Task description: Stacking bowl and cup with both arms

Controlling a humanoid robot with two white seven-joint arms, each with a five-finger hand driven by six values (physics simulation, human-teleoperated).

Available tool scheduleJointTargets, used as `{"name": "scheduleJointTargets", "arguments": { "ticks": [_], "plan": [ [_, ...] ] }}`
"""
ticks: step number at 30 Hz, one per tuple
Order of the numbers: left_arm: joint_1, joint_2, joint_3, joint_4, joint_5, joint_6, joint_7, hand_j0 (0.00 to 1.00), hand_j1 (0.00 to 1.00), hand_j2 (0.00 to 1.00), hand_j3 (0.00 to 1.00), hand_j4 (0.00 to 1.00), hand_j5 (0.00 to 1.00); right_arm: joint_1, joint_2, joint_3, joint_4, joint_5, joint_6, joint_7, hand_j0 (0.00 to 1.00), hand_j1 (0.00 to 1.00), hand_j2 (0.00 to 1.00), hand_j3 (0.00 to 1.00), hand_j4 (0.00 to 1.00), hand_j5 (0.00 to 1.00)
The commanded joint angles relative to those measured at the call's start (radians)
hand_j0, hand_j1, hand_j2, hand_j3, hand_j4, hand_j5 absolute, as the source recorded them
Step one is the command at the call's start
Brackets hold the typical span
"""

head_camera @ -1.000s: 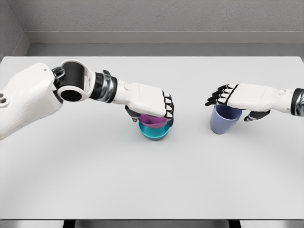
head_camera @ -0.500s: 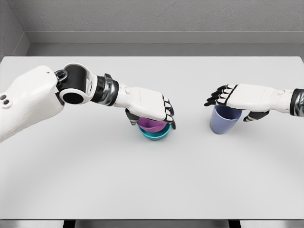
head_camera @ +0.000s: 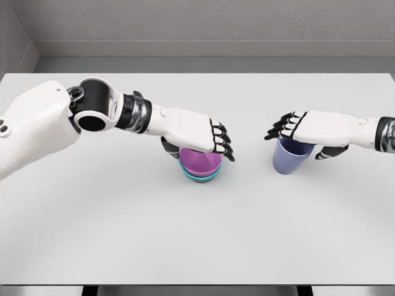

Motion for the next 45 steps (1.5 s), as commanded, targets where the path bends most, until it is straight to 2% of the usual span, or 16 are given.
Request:
{"name": "scheduleJointTargets", "arguments": {
  "ticks": [1,2,3,5,7,11,13,14,16,18,26,31,37,41,45],
  "plan": [
    [0.000,0.030,0.006,-0.005,0.035,0.002,0.001,1.00,1.00,1.00,1.00,1.00,1.00,0.000,0.001,0.002,0.006,-0.001,0.003,0.000,1.00,1.00,1.00,1.00,1.00,1.00],
    [-0.015,0.066,0.017,-0.005,0.079,0.002,0.002,1.00,1.00,1.00,1.00,1.00,1.00,0.002,0.014,0.002,0.009,0.007,0.003,0.000,1.00,1.00,1.00,1.00,1.00,1.00],
    [-0.023,0.123,0.060,-0.006,0.117,0.002,0.002,1.00,1.00,1.00,1.00,1.00,1.00,0.002,0.018,0.005,0.009,0.010,0.003,0.000,1.00,1.00,1.00,1.00,1.00,1.00],
    [-0.023,0.249,0.141,-0.005,0.174,0.002,0.008,1.00,1.00,1.00,1.00,1.00,1.00,0.000,0.019,0.005,0.009,0.011,0.003,0.000,1.00,1.00,1.00,1.00,1.00,1.00],
    [-0.009,0.324,0.193,-0.005,0.229,0.002,0.008,1.00,1.00,1.00,1.00,1.00,1.00,0.000,0.019,0.005,0.019,0.013,0.003,0.000,1.00,1.00,1.00,1.00,1.00,1.00],
    [0.116,0.335,0.224,0.038,0.226,0.002,0.008,1.00,1.00,1.00,1.00,1.00,1.00,0.000,0.019,0.005,0.019,0.013,0.003,0.000,1.00,1.00,1.00,1.00,1.00,1.00],
    [0.185,0.332,0.308,0.026,0.225,0.002,0.001,1.00,1.00,1.00,1.00,1.00,1.00,0.000,0.018,0.005,0.019,0.013,0.003,0.000,1.00,1.00,1.00,1.00,1.00,1.00],
    [0.251,0.332,0.373,0.026,0.223,0.002,-0.002,1.00,1.00,1.00,1.00,1.00,1.00,0.002,0.018,0.005,0.019,0.013,0.003,0.000,1.00,1.00,1.00,1.00,1.00,1.00],
    [0.298,0.333,0.442,0.032,0.217,0.002,-0.005,1.00,1.00,1.00,1.00,1.00,1.00,0.002,0.018,0.005,0.019,0.013,0.003,0.000,0.99,0.99,0.99,0.99,0.99,0.99],
    [0.294,0.332,0.445,0.034,0.217,0.002,-0.038,1.00,1.00,1.00,1.00,1.00,1.00,0.002,0.018,0.005,0.019,0.016,0.003,0.000,0.93,0.93,0.93,0.93,0.93,0.93],
    [0.310,0.323,0.446,0.073,0.214,0.002,-0.038,1.00,1.00,1.00,1.00,1.00,1.00,0.002,0.019,0.007,0.019,0.027,0.003,0.000,0.89,0.89,0.89,0.89,0.89,0.89],
    [0.310,0.323,0.448,0.077,0.216,0.002,-0.038,1.00,1.00,1.00,1.00,1.00,1.00,0.002,0.018,0.007,0.020,0.027,0.003,0.000,0.78,0.78,0.78,0.78,0.78,0.78],
    [0.311,0.321,0.446,0.077,0.216,0.002,-0.038,1.00,1.00,1.00,1.00,1.00,1.00,0.000,0.018,0.005,0.026,0.027,0.003,0.000,0.78,0.78,0.78,0.78,0.78,0.78],
    [0.311,0.318,0.448,0.077,0.216,0.002,-0.038,1.00,1.00,1.00,1.00,1.00,1.00,-0.003,0.014,0.003,0.026,0.027,0.003,0.000,0.72,0.72,0.72,0.72,0.72,0.72],
    [0.311,0.316,0.446,0.077,0.216,0.002,-0.038,1.00,1.00,1.00,1.00,1.00,1.00,-0.003,0.014,-0.001,0.026,0.025,0.003,0.000,0.73,0.73,0.73,0.73,0.73,0.73]
  ]
}}
